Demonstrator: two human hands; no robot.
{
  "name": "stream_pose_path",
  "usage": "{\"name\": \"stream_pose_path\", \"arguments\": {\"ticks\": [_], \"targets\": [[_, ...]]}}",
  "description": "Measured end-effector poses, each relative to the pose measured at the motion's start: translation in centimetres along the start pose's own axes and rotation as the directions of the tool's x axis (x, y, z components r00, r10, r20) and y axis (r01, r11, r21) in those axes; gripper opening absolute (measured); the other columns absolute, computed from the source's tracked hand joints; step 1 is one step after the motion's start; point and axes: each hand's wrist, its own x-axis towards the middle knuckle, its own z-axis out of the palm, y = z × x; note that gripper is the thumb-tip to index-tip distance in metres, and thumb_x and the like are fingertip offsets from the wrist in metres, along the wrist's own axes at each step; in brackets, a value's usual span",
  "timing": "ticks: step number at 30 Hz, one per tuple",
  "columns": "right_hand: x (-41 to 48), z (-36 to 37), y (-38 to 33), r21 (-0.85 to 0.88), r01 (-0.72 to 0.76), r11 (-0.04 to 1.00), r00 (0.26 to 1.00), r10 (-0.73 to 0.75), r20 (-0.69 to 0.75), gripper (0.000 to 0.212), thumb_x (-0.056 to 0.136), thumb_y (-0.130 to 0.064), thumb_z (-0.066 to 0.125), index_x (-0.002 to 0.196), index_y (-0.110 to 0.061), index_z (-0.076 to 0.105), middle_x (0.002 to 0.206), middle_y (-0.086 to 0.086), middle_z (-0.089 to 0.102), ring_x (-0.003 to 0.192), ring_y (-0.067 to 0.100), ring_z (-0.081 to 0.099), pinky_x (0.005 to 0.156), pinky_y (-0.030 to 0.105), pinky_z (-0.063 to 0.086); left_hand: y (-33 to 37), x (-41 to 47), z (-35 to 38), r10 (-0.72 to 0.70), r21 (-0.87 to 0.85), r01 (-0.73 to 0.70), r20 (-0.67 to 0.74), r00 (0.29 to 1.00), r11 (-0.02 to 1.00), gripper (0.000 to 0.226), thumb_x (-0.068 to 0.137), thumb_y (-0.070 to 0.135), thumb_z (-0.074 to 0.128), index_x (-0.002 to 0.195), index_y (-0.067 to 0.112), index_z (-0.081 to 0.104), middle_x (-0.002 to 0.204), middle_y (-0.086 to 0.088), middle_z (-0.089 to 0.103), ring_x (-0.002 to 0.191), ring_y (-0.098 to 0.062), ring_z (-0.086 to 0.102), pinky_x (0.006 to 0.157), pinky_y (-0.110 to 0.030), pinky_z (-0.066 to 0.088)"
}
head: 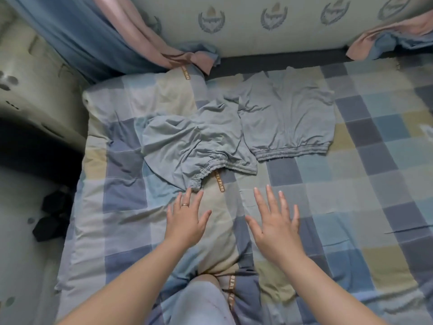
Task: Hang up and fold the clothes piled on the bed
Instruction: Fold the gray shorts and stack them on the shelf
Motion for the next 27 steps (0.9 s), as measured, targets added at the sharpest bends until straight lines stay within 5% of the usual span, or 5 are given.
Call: {"name": "stream_pose_path", "arguments": {"ticks": [5, 10, 16, 21, 27], "targets": [[10.3, 2.8, -5.5, -0.026, 0.063, 0.998, 0.998, -0.063, 0.014, 0.065, 0.083, -0.073, -0.004, 0.136, -0.057, -0.038, 0.155, -0.023, -0.035, 0.152, 0.012, -0.022, 0.12, 0.049, -0.01, -8.0, 11.4, 1.0, -0.073, -0.094, 0.069, -0.036, 0.997, 0.993, 0.065, 0.099, 0.064, 0.03, 0.158, 0.043, 0.011, 0.169, 0.004, 0.002, 0.154, -0.024, 0.001, 0.121, -0.048, 0.012], [25.3, 7.2, -10.4, -0.182, 0.219, 0.959, 0.974, -0.225, -0.015, 0.067, 0.084, -0.072, -0.004, 0.143, -0.055, -0.031, 0.162, -0.019, -0.025, 0.153, 0.014, -0.018, 0.121, 0.045, -0.008, -15.8, 25.4, 2.1, -0.11, -0.106, 0.093, -0.176, 0.978, 0.99, 0.067, 0.099, 0.061, 0.034, 0.159, 0.039, 0.011, 0.169, 0.002, -0.004, 0.154, -0.026, -0.002, 0.122, -0.051, 0.009], [44.0, 12.0, -19.1, -0.237, 0.366, 0.9, 0.912, -0.398, -0.104, 0.068, 0.098, -0.06, 0.029, 0.157, -0.045, 0.0, 0.169, -0.009, -0.001, 0.155, 0.019, 0.0, 0.122, 0.049, 0.003, -23.1, 41.9, 1.8, -0.315, -0.348, 0.16, -0.451, 0.835, 0.924, 0.069, 0.099, 0.057, 0.04, 0.159, 0.035, 0.014, 0.169, 0.001, 0.005, 0.153, -0.026, 0.008, 0.12, -0.054, 0.012], [55.1, 16.2, -25.0, -0.226, 0.467, 0.855, 0.839, -0.509, -0.193, 0.068, 0.097, -0.058, 0.038, 0.157, -0.038, 0.014, 0.164, 0.004, 0.024, 0.149, 0.027, 0.023, 0.116, 0.054, 0.02, -25.2, 47.0, 8.0, -0.263, -0.15, 0.219, -0.656, 0.708, 0.964, 0.068, 0.096, 0.053, 0.042, 0.154, 0.018, 0.031, 0.167, -0.007, 0.017, 0.153, -0.027, 0.018, 0.119, -0.057, 0.01], [60.0, 20.4, -26.3, -0.248, 0.498, 0.831, 0.741, -0.557, -0.376, 0.047, 0.087, -0.046, 0.061, 0.118, -0.011, 0.056, 0.106, 0.011, 0.057, 0.098, 0.034, 0.054, 0.085, 0.046, 0.037, -26.1, 48.3, 9.3, -0.241, -0.108, 0.233, -0.699, 0.673, 0.966, 0.06, 0.095, 0.053, 0.041, 0.144, 0.021, 0.034, 0.163, -0.01, 0.028, 0.151, -0.028, 0.026, 0.119, -0.058, 0.013]]}}
